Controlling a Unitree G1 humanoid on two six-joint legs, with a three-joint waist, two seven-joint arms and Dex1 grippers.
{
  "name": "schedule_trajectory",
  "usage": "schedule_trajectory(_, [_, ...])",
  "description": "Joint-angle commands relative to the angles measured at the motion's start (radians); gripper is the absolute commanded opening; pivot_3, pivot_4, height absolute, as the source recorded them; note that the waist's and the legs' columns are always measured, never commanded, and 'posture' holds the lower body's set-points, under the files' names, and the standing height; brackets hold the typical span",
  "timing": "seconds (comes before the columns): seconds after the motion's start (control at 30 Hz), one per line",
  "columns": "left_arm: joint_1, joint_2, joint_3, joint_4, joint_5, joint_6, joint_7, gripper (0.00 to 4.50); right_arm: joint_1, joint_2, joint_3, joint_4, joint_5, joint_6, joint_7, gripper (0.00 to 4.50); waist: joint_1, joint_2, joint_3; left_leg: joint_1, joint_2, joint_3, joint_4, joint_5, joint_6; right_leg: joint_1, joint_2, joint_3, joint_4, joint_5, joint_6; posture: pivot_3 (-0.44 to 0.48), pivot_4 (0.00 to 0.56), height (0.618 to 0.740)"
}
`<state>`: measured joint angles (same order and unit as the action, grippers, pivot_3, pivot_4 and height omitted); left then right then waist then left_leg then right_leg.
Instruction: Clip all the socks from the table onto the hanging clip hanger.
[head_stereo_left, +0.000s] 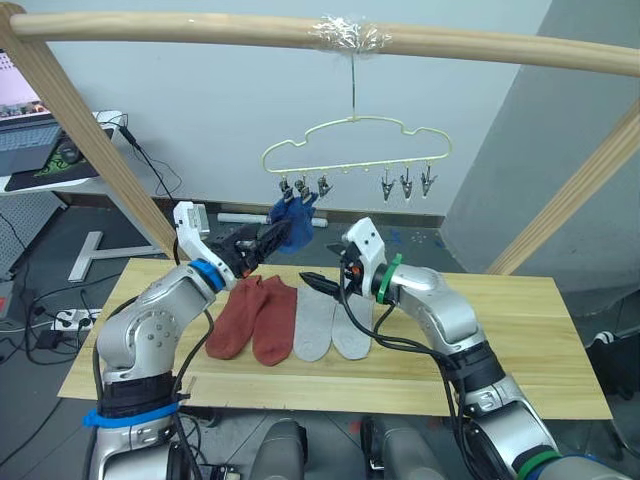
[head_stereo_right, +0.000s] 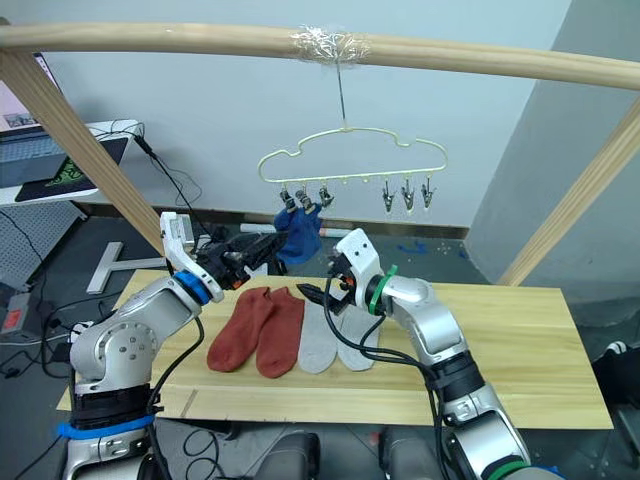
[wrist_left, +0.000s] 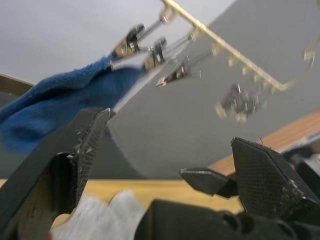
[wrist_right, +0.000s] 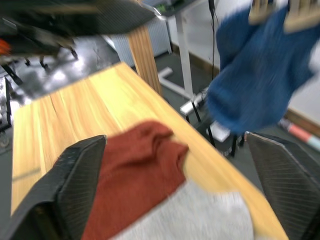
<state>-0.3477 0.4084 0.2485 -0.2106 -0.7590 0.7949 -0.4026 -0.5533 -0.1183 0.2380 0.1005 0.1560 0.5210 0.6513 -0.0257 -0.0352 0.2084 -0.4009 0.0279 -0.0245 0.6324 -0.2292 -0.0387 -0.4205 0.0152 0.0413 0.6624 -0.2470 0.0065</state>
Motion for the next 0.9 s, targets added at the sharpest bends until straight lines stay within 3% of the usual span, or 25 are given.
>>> schedule_trajectory(0.03, [0.008, 0.004, -0.043, -0.075, 0.029, -0.039, -0.021, 4.50, 0.008, -0.027, -0.011, -0.064, -0.005, -0.017, -0.007, 4.47, 0.000, 0.000, 0.000, 0.000, 0.000, 0.000, 0.000, 0.000, 0.000, 0.000, 0.000, 0.000, 0.000, 0.000, 0.000, 0.042, 0.212, 0.740])
schedule_trajectory(0.27, [-0.011, -0.083, -0.200, -0.042, 0.263, -0.264, 0.030, 4.50, 0.037, -0.135, -0.064, -0.155, 0.002, -0.003, -0.014, 4.47, 0.000, 0.000, 0.002, 0.000, 0.000, 0.002, 0.000, 0.000, 0.000, 0.000, 0.000, 0.000, 0.000, 0.000, 0.000, 0.029, 0.214, 0.740])
schedule_trajectory(0.37, [-0.047, -0.137, -0.251, 0.005, 0.345, -0.361, 0.046, 3.93, 0.047, -0.160, -0.116, -0.245, 0.056, 0.042, 0.001, 4.50, -0.001, 0.001, 0.002, 0.000, 0.000, 0.002, 0.000, 0.000, 0.000, 0.000, 0.001, 0.000, 0.000, 0.000, 0.000, 0.014, 0.215, 0.740])
schedule_trajectory(0.53, [-0.078, -0.182, -0.288, 0.080, 0.438, -0.447, 0.067, 2.38, 0.079, -0.197, -0.165, -0.362, 0.148, 0.109, 0.033, 4.50, -0.005, 0.002, 0.003, 0.000, 0.001, 0.002, -0.001, 0.000, 0.000, 0.000, 0.001, 0.001, -0.001, 0.000, 0.000, -0.011, 0.219, 0.740])
schedule_trajectory(0.9, [-0.154, -0.289, -0.324, 0.326, 0.615, -0.630, 0.164, 2.38, 0.055, -0.228, -0.212, -0.525, 0.291, 0.200, 0.007, 4.50, -0.008, 0.001, 0.008, 0.000, 0.000, 0.003, -0.001, 0.000, 0.000, 0.000, 0.002, 0.000, -0.001, 0.000, 0.000, -0.068, 0.216, 0.740])
